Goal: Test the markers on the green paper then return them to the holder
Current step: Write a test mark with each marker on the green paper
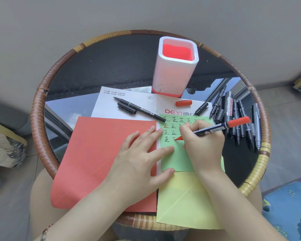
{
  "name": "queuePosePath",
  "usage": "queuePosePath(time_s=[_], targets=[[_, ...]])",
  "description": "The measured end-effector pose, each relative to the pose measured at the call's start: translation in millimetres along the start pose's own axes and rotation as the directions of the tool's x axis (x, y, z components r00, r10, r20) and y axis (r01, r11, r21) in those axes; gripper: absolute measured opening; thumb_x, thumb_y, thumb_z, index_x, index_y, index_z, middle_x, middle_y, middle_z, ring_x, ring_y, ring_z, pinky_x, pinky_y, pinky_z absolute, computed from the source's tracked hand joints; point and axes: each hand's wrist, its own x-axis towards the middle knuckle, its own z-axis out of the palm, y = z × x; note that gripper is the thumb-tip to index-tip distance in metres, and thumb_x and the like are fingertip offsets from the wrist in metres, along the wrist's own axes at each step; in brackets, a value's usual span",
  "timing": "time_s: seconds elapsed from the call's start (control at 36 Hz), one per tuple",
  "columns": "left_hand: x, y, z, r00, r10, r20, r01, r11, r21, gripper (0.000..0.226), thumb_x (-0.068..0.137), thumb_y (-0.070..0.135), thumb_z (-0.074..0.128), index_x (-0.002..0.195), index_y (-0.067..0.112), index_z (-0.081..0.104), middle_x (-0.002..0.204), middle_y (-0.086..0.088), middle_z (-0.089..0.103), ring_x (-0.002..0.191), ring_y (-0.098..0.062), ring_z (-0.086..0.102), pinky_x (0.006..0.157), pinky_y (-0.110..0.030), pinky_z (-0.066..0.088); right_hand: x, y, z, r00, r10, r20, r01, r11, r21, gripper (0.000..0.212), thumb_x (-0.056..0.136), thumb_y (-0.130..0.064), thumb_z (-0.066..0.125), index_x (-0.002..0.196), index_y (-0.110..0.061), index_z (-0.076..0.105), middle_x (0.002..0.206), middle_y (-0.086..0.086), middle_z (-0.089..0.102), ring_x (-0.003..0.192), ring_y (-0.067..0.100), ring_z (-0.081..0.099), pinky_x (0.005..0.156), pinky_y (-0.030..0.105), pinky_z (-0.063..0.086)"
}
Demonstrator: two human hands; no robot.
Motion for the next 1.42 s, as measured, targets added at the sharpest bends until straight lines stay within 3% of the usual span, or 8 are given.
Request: queuePosePath(time_s=[0.06,0.28,0.47,0.86,1.0,1.22,1.36,1.42], targets=[[0,0,0,1.000,0.001,-0.003,-0.001,1.000,0.000,0.043,0.076,0.055,0.047,0.109,0.035,0.065,0.137,-0.003,0.051,0.130,-0.017,0.041,0.105,-0.035,0.020,1,0,0,1.000,0.001,-0.016,-0.001,1.000,0.006,0.030,0.067,-0.020,0.055,0.048,0.002,0.045,0.045,0.019,0.049,0.045,0.034,0.048,0.050,0.028,0.037],[0,0,0,1.000,0.000,0.003,0.000,1.000,0.000,0.043,0.076,0.055,0.047,0.109,0.035,0.065,0.137,-0.002,0.050,0.131,-0.017,0.039,0.106,-0.035,0.019,0,0,-1,0.998,-0.038,0.059,0.038,0.999,0.002,0.032,0.077,-0.007,0.061,0.050,0.005,0.048,0.039,0.011,0.048,0.035,0.003,0.045,0.047,0.015,0.035],[0,0,0,1.000,0.000,0.001,0.000,1.000,-0.006,0.043,0.076,0.055,0.047,0.110,0.035,0.065,0.138,-0.002,0.050,0.131,-0.015,0.037,0.106,-0.033,0.019,0,2,0,0.999,-0.015,0.043,0.014,1.000,0.003,0.030,0.067,-0.020,0.057,0.047,0.000,0.047,0.044,0.013,0.053,0.041,0.018,0.051,0.052,0.027,0.040],[0,0,1,1.000,0.002,-0.012,-0.002,1.000,-0.002,0.043,0.076,0.055,0.047,0.110,0.035,0.064,0.137,-0.003,0.051,0.131,-0.015,0.037,0.105,-0.034,0.020,-1,1,-1,0.999,0.039,0.007,-0.040,0.998,0.051,0.026,0.060,-0.017,0.053,0.039,-0.012,0.038,0.033,-0.006,0.041,0.042,0.013,0.038,0.049,0.025,0.034],[0,0,1,1.000,0.008,-0.017,-0.008,1.000,0.022,0.043,0.075,0.055,0.046,0.109,0.035,0.065,0.135,-0.003,0.052,0.129,-0.016,0.039,0.105,-0.033,0.020,1,1,-4,0.998,0.058,-0.036,-0.054,0.992,0.113,0.038,0.075,-0.009,0.061,0.042,-0.009,0.043,0.033,-0.004,0.042,0.040,0.009,0.038,0.046,0.018,0.034],[2,4,0,0.998,0.051,-0.031,-0.045,0.985,0.168,0.043,0.081,0.053,0.041,0.104,0.029,0.069,0.129,-0.011,0.057,0.123,-0.025,0.050,0.097,-0.038,0.027,3,-5,-8,0.995,0.055,-0.080,-0.028,0.951,0.308,0.029,0.083,-0.023,0.065,0.062,-0.020,0.045,0.058,-0.006,0.051,0.049,0.000,0.045,0.053,0.015,0.037],[11,8,0,0.993,0.103,-0.054,-0.088,0.969,0.229,0.036,0.082,0.046,0.041,0.085,0.023,0.068,0.125,-0.014,0.059,0.116,-0.027,0.056,0.090,-0.035,0.030,1,-9,-21,0.997,-0.013,0.073,-0.007,0.965,0.264,0.008,0.084,-0.037,0.059,0.082,-0.030,0.059,0.076,-0.008,0.064,0.065,0.001,0.056,0.062,0.014,0.045],[13,8,2,0.991,0.126,-0.042,-0.114,0.967,0.229,0.032,0.081,0.043,0.042,0.082,0.020,0.065,0.126,-0.014,0.058,0.116,-0.027,0.056,0.091,-0.034,0.031,-2,-11,-33,0.981,-0.129,0.144,0.105,0.981,0.165,0.020,0.083,-0.041,0.044,0.097,-0.038,0.058,0.090,-0.013,0.066,0.080,-0.002,0.059,0.070,0.010,0.044]])
